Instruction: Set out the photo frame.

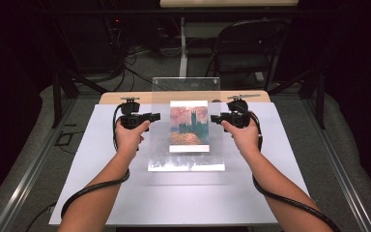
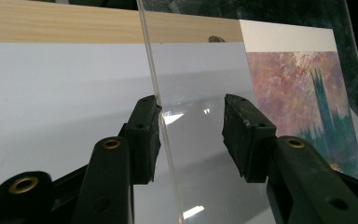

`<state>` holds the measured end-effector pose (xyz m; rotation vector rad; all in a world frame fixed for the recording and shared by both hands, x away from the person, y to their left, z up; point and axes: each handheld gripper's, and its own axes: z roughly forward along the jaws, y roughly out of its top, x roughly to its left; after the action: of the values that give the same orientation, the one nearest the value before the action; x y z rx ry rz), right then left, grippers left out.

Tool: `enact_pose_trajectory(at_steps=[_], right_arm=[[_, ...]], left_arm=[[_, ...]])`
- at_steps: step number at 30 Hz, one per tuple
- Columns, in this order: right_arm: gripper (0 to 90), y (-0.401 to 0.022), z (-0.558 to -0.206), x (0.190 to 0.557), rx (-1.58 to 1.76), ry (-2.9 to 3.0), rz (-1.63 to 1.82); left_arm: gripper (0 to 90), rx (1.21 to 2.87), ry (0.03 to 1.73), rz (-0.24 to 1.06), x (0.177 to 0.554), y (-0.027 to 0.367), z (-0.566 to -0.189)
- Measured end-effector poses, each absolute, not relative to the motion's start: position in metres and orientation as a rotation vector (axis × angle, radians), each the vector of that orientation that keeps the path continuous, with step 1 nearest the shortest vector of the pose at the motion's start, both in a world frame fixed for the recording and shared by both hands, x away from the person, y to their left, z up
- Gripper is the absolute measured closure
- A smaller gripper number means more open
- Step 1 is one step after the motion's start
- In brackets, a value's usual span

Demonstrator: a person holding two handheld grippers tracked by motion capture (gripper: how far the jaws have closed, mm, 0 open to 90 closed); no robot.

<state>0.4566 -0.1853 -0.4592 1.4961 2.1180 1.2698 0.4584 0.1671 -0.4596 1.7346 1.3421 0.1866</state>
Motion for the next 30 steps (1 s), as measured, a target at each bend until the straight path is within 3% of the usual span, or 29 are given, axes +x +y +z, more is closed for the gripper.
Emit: enact_pose_trajectory(at_steps=[30], right_arm=[[63.9, -0.193, -0.436, 0.4, 1.328, 2.067, 1.334]], left_arm=[[67.3, 1.725, 1.231, 0.279, 0.401, 0.175, -0.434]])
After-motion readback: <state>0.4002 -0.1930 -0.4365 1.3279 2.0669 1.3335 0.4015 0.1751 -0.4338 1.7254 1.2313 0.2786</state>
